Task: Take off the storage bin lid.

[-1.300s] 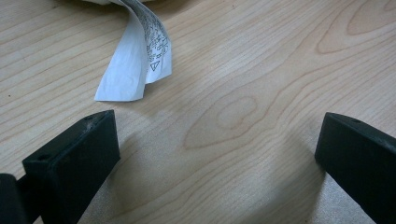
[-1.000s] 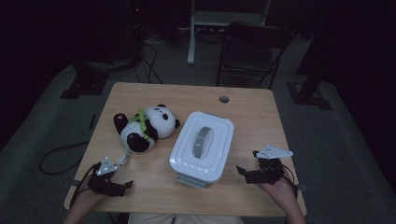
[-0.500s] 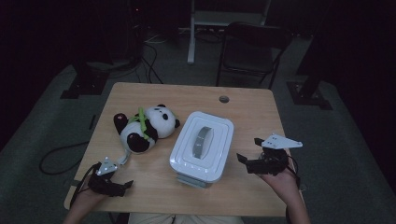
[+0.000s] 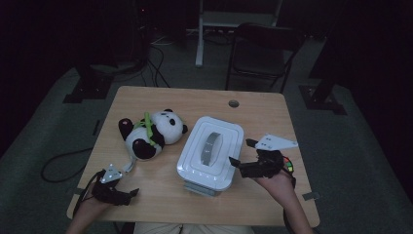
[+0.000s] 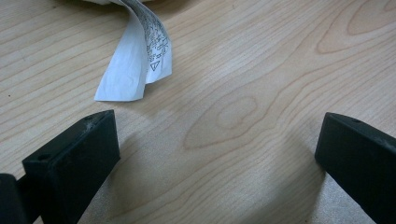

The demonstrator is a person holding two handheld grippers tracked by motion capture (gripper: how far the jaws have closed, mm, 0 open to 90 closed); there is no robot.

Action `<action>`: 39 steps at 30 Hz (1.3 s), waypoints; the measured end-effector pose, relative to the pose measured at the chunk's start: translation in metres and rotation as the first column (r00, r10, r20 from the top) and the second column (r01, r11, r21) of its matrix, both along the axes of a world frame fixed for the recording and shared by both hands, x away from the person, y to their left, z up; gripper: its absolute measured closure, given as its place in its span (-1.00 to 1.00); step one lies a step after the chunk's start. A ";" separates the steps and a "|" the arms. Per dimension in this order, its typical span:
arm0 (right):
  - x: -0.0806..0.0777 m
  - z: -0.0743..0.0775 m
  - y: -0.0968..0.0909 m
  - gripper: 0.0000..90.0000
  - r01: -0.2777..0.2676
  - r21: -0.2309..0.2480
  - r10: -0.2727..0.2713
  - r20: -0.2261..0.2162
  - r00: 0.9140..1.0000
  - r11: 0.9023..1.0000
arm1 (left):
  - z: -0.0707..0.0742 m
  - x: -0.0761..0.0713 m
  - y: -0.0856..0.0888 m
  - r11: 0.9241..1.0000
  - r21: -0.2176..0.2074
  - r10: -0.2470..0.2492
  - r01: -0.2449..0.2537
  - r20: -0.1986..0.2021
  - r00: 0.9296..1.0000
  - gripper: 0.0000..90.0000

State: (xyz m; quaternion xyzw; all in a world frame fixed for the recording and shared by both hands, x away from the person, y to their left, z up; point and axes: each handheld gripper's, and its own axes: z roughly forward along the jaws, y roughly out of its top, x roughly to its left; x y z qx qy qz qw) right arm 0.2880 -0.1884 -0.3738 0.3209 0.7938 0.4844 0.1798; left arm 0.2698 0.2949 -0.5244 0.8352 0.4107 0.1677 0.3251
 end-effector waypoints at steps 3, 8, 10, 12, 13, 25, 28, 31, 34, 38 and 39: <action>0.004 -0.005 0.020 -0.67 -0.041 0.001 0.041 -0.025 0.999 0.999 | 0.000 0.000 0.000 1.000 0.000 0.000 0.000 0.000 1.000 -0.99; 0.007 -0.014 0.043 -0.61 -0.073 -0.018 0.073 -0.034 0.997 0.997 | 0.000 0.000 0.000 1.000 0.000 0.000 0.000 0.000 1.000 -0.99; 0.009 -0.015 0.049 -0.61 -0.068 -0.028 0.067 -0.026 0.997 0.997 | 0.000 0.000 0.000 1.000 0.000 0.000 0.000 0.000 1.000 -0.99; 0.011 -0.016 0.054 -0.61 -0.068 -0.022 0.067 -0.033 0.997 0.997 | 0.000 0.000 0.000 1.000 -0.001 0.001 -0.001 0.000 1.000 -0.99; 0.012 -0.016 0.056 -0.61 -0.063 -0.023 0.062 -0.035 0.997 0.998 | 0.000 0.000 0.000 1.000 -0.002 0.001 -0.001 0.001 1.000 -0.99; 0.016 -0.024 0.076 -0.56 -0.090 -0.034 0.088 -0.064 0.994 0.995 | 0.000 0.000 0.000 1.000 -0.002 0.002 -0.002 0.001 1.000 -0.99; 0.016 -0.026 0.080 -0.56 -0.087 -0.049 0.084 -0.065 0.994 0.995 | 0.000 0.000 0.000 1.000 -0.002 0.002 -0.002 0.001 1.000 -0.99; 0.015 -0.028 0.084 -0.49 -0.098 -0.071 0.094 -0.057 0.994 0.993 | 0.000 0.000 0.000 1.000 -0.004 0.003 -0.003 0.001 1.000 -0.99; 0.014 -0.031 0.088 -0.40 -0.121 -0.123 0.117 -0.044 0.992 0.985 | 0.000 0.000 0.000 1.000 -0.003 0.002 -0.002 0.002 1.000 -0.99; 0.015 -0.033 0.087 -0.19 -0.138 -0.095 0.133 -0.052 0.990 0.986 | 0.000 0.000 0.000 1.000 -0.002 0.002 -0.002 0.001 1.000 -0.99; 0.015 -0.033 0.087 -0.17 -0.135 -0.091 0.131 -0.049 0.990 0.987 | 0.000 0.000 0.000 1.000 -0.003 0.002 -0.002 0.001 1.000 -0.99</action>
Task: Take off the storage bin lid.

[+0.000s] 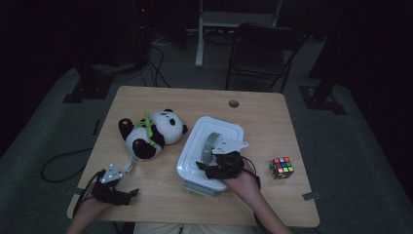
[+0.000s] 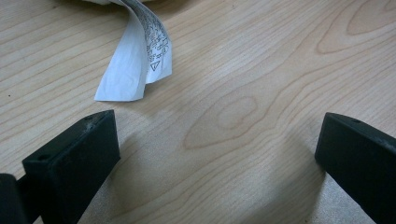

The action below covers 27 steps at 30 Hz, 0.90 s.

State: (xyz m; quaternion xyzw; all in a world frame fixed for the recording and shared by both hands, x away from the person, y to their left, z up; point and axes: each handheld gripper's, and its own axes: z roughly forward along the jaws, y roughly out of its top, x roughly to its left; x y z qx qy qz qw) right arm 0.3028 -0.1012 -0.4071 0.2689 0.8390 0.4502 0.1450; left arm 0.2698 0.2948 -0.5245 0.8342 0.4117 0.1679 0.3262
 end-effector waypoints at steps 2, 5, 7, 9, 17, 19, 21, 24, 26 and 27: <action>0.000 0.000 -0.001 -0.05 -0.007 0.014 0.007 -0.015 1.000 1.000 | 0.000 0.000 0.000 1.000 -0.001 0.000 0.000 0.001 1.000 -0.99; 0.002 -0.001 -0.002 0.10 -0.002 0.039 0.004 -0.044 0.999 0.999 | 0.000 0.000 0.000 1.000 0.000 0.001 -0.001 0.001 1.000 -0.99; 0.002 -0.002 -0.004 0.25 0.016 0.052 -0.013 -0.042 0.999 0.999 | 0.000 0.000 0.000 1.000 0.000 0.000 0.000 0.000 1.000 -0.99; 0.001 -0.003 -0.004 0.31 0.021 0.038 -0.021 -0.018 1.000 0.999 | 0.000 0.000 0.000 1.000 0.000 0.000 0.000 0.000 1.000 -0.99; 0.001 -0.001 -0.001 0.36 0.024 0.025 -0.023 -0.022 0.999 0.999 | 0.000 0.000 0.000 1.000 0.000 0.001 -0.001 0.001 1.000 -0.99; 0.001 -0.001 -0.001 0.40 0.022 0.026 -0.021 -0.025 0.999 0.999 | 0.000 0.000 0.000 1.000 -0.001 0.001 -0.001 0.002 1.000 -0.99; 0.002 0.000 -0.001 0.44 0.021 0.034 -0.020 -0.037 0.999 0.999 | 0.000 0.000 0.000 1.000 -0.001 0.001 -0.001 0.001 1.000 -0.99; 0.002 0.002 -0.004 0.49 0.014 0.053 -0.011 -0.051 0.999 0.998 | 0.000 0.000 0.000 1.000 0.000 0.001 -0.001 0.001 1.000 -0.99; 0.002 0.004 -0.007 0.53 0.011 0.071 -0.007 -0.054 0.999 0.997 | 0.000 0.000 0.000 1.000 -0.001 0.001 -0.001 0.001 1.000 -0.99; 0.001 0.005 -0.008 0.55 0.005 0.076 -0.001 -0.054 0.999 0.997 | 0.000 0.000 0.000 1.000 0.000 0.000 0.000 0.001 1.000 -0.99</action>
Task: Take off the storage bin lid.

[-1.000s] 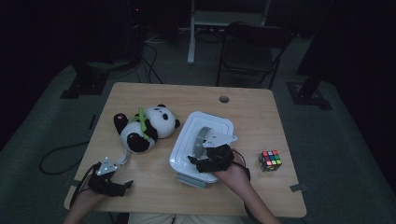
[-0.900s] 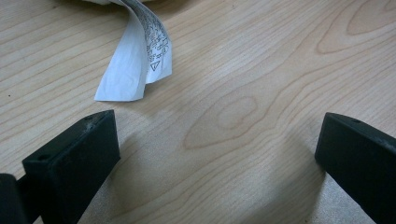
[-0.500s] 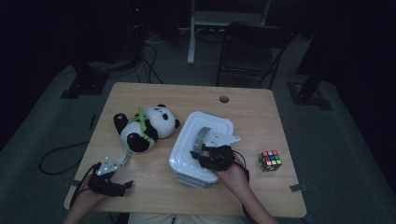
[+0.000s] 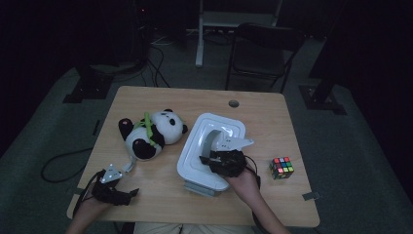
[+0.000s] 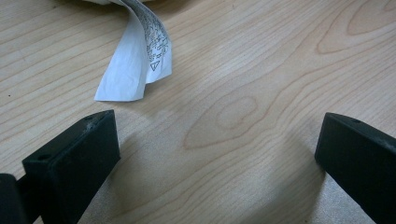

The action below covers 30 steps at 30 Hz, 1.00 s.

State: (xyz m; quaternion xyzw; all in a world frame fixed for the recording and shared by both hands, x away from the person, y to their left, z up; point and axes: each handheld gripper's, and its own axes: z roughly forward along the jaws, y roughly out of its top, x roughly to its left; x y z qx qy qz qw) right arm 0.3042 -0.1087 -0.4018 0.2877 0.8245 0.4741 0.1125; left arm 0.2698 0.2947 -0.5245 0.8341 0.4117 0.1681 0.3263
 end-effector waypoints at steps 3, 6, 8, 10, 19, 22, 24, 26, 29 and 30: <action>-0.003 0.004 0.000 0.59 -0.011 0.003 0.011 0.006 1.000 1.000 | 0.000 0.000 0.000 1.000 0.002 -0.001 0.001 -0.001 1.000 -0.99; -0.004 0.008 0.000 0.62 -0.024 0.011 0.024 0.006 1.000 1.000 | 0.000 0.000 0.000 1.000 0.002 -0.002 0.002 -0.001 1.000 -0.99; -0.005 0.010 0.000 0.64 -0.031 0.021 0.031 0.006 1.000 0.999 | 0.000 0.000 0.000 1.000 0.003 -0.002 0.002 -0.002 1.000 -0.99; -0.006 0.012 0.000 0.65 -0.029 0.025 0.029 0.013 0.999 0.999 | 0.000 0.000 0.000 1.000 0.001 -0.001 0.001 -0.001 1.000 -0.99; -0.009 0.033 -0.011 0.69 0.000 0.034 -0.003 0.087 0.996 0.999 | 0.000 0.000 0.000 1.000 0.002 -0.002 0.002 -0.001 1.000 -0.99; -0.006 0.041 -0.016 0.69 0.022 0.032 -0.025 0.108 0.994 0.999 | 0.000 0.000 0.000 1.000 0.002 -0.002 0.002 -0.001 1.000 -0.99; -0.005 0.048 -0.020 0.70 0.032 0.028 -0.035 0.126 0.991 0.999 | 0.000 0.000 0.000 1.000 0.002 -0.002 0.002 -0.001 1.000 -0.99; -0.003 0.055 -0.025 0.71 0.041 0.037 -0.046 0.142 0.989 0.998 | 0.000 0.000 0.000 1.000 0.002 -0.001 0.001 0.000 1.000 -0.99; -0.002 0.063 -0.032 0.75 0.063 0.050 -0.070 0.159 0.985 0.997 | 0.000 0.000 0.000 1.000 0.002 -0.001 0.001 0.000 1.000 -0.99; -0.001 0.065 -0.034 0.78 0.070 0.053 -0.078 0.164 0.983 0.996 | 0.000 0.000 0.000 1.000 0.001 -0.001 0.001 -0.001 1.000 -0.99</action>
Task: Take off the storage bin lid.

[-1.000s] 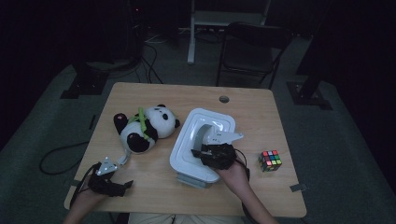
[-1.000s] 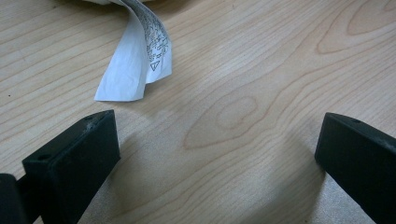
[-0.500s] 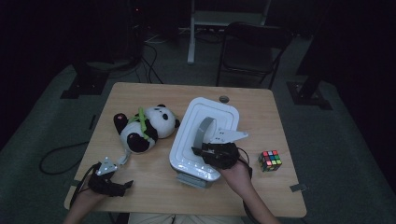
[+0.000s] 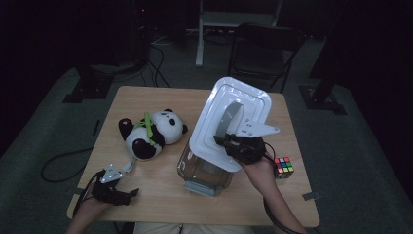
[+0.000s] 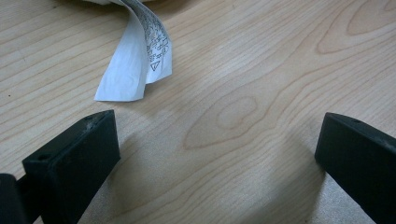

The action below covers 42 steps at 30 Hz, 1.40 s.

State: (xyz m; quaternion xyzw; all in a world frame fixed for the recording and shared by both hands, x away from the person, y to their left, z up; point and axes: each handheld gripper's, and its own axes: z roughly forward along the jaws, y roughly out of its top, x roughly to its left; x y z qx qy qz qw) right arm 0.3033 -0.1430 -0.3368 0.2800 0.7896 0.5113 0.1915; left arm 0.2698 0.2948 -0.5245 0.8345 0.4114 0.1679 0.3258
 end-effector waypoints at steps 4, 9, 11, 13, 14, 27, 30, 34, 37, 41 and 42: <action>0.001 0.005 -0.009 0.91 0.032 0.007 -0.032 0.029 0.999 0.999 | 0.000 0.000 0.000 1.000 0.000 0.000 0.000 0.000 1.000 -0.99; 0.002 0.012 -0.021 0.91 0.070 0.019 -0.070 0.041 0.997 0.997 | 0.000 0.000 0.000 1.000 0.000 0.000 0.000 0.000 1.000 -0.99; 0.004 0.014 -0.027 0.91 0.081 0.025 -0.082 0.043 0.996 0.996 | 0.000 0.000 0.000 1.000 -0.001 0.001 -0.001 0.000 1.000 -0.99; 0.006 0.017 -0.033 0.91 0.102 0.018 -0.103 0.051 0.993 0.995 | 0.000 0.000 0.000 1.000 0.000 0.000 0.000 0.000 1.000 -0.99; 0.007 0.018 -0.036 0.91 0.109 0.018 -0.110 0.055 0.992 0.994 | 0.000 0.000 0.000 1.000 0.000 0.000 0.000 0.000 1.000 -0.99; 0.023 0.019 -0.088 0.91 0.244 0.034 -0.245 0.040 0.969 0.969 | 0.000 0.000 0.000 1.000 0.001 -0.001 0.001 0.001 1.000 -0.99; 0.029 0.014 -0.099 0.91 0.269 0.033 -0.270 0.024 0.963 0.962 | 0.000 0.000 0.000 1.000 0.001 0.000 0.000 0.002 1.000 -0.99; 0.036 0.004 -0.110 0.91 0.303 0.027 -0.303 0.001 0.953 0.953 | 0.000 0.000 0.000 1.000 0.001 0.000 0.000 0.002 1.000 -0.99; 0.043 -0.003 -0.118 0.91 0.333 0.023 -0.332 -0.015 0.943 0.943 | 0.000 0.000 0.000 1.000 0.001 0.000 0.000 0.002 1.000 -0.99; 0.053 -0.015 -0.128 0.91 0.353 0.024 -0.352 -0.042 0.935 0.935 | 0.000 0.000 0.000 1.000 0.002 -0.001 0.001 0.002 1.000 -0.99; 0.055 -0.018 -0.130 0.91 0.355 0.023 -0.354 -0.055 0.934 0.934 | 0.000 0.000 0.000 1.000 0.002 -0.001 0.001 0.002 1.000 -0.99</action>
